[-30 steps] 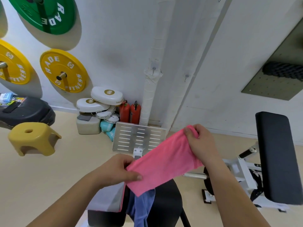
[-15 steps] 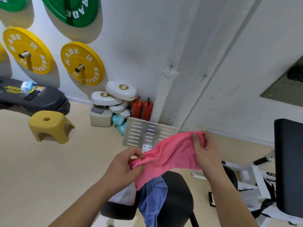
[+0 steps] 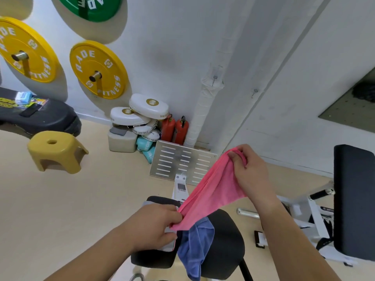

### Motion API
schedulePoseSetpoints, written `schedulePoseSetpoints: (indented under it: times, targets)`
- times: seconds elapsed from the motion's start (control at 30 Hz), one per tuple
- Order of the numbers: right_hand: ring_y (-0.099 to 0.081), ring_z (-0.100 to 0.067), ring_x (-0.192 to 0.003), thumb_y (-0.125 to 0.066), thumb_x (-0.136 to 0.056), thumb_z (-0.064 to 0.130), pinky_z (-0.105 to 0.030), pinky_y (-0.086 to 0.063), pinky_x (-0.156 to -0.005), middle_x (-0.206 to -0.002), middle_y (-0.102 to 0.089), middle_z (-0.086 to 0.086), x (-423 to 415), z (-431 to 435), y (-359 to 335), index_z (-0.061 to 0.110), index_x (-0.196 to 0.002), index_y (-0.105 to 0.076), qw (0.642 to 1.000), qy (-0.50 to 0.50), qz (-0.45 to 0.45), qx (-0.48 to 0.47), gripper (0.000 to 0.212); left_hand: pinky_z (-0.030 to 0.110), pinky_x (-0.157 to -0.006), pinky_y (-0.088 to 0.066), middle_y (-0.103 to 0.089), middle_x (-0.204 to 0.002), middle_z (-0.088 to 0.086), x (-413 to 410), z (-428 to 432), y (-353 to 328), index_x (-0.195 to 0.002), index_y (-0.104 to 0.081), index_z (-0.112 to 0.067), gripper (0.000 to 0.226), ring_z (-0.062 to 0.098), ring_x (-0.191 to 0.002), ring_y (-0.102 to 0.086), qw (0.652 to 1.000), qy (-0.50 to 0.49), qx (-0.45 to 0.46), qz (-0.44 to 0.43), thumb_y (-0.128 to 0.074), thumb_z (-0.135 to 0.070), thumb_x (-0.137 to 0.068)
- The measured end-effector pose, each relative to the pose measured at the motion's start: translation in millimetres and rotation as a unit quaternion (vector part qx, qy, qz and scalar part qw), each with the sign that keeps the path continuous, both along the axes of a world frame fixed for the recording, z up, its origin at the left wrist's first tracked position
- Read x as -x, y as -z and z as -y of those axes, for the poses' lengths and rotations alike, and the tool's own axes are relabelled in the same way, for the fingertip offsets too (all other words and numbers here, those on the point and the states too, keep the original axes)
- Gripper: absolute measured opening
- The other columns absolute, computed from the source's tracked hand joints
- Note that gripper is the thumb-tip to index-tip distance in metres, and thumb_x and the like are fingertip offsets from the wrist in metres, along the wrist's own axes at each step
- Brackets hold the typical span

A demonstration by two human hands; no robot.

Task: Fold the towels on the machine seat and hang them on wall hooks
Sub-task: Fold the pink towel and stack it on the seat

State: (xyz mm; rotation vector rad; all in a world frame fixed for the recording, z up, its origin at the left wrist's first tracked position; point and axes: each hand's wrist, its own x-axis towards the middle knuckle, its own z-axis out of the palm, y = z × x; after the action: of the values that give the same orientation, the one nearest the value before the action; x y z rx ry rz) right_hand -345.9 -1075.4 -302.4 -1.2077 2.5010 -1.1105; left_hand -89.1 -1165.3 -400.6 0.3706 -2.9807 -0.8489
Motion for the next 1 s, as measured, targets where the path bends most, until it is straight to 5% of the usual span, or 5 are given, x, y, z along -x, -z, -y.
schedulePoseSetpoints:
  times: [0.17,0.5,0.7,0.87,1.0]
  targets:
    - [-0.057,0.008,-0.079,-0.052,-0.104,0.023,-0.009,-0.036,-0.064,-0.083,-0.065,0.016,-5.6,9.1,-5.0,0.03,-0.094,-0.06,0.999,-0.016,-0.034,-0.038,0.015,0.016,-0.067,-0.04,-0.055,-0.072,-0.014,-2.6,4.8,-12.8,-0.091,-0.059,-0.03,0.006,0.003,-0.068,-0.051,0.996,0.066,-0.062,-0.008,-0.058,-0.036,-0.09]
    - [-0.058,0.008,-0.079,-0.052,-0.103,0.023,-0.011,-0.037,-0.065,-0.083,-0.067,0.015,-7.3,2.0,-7.4,0.032,-0.093,-0.062,0.999,0.018,-0.02,-0.027,0.017,0.009,-0.058,-0.033,-0.055,-0.064,-0.022,-10.8,10.6,-12.4,-0.087,-0.064,-0.027,0.013,0.0,-0.056,-0.045,0.984,-0.026,-0.163,-0.066,-0.061,-0.016,-0.081]
    - [-0.059,0.002,-0.081,-0.053,-0.102,0.026,-0.018,-0.041,-0.067,-0.083,-0.067,0.014,-1.7,0.0,-4.5,0.03,-0.092,-0.061,0.998,0.053,-0.016,-0.022,0.014,0.035,-0.065,-0.053,-0.06,-0.067,-0.003,-20.0,20.8,-1.9,-0.066,-0.055,-0.027,0.023,0.014,-0.062,-0.056,0.972,-0.116,-0.184,-0.087,-0.075,-0.036,-0.076]
    - [-0.058,-0.001,-0.083,-0.054,-0.103,0.026,-0.019,-0.041,-0.068,-0.089,-0.067,0.007,-8.6,-7.9,3.6,0.019,-0.099,-0.065,0.994,0.094,0.06,-0.005,0.014,0.031,-0.062,-0.049,-0.057,-0.063,0.001,-21.7,28.0,-0.2,-0.075,-0.063,-0.018,0.026,0.013,-0.061,-0.052,0.851,-0.342,-0.361,-0.167,-0.086,-0.005,-0.074]
    - [-0.066,-0.022,-0.082,-0.049,-0.105,0.037,-0.033,-0.049,-0.069,-0.091,-0.067,-0.009,-23.4,-21.7,31.3,0.017,-0.097,-0.059,0.981,0.109,0.157,-0.021,0.024,0.04,-0.084,-0.059,-0.073,-0.088,0.015,-32.3,44.6,8.1,-0.116,-0.067,-0.012,0.041,0.022,-0.081,-0.068,0.748,-0.379,-0.535,-0.103,-0.079,0.006,-0.081]
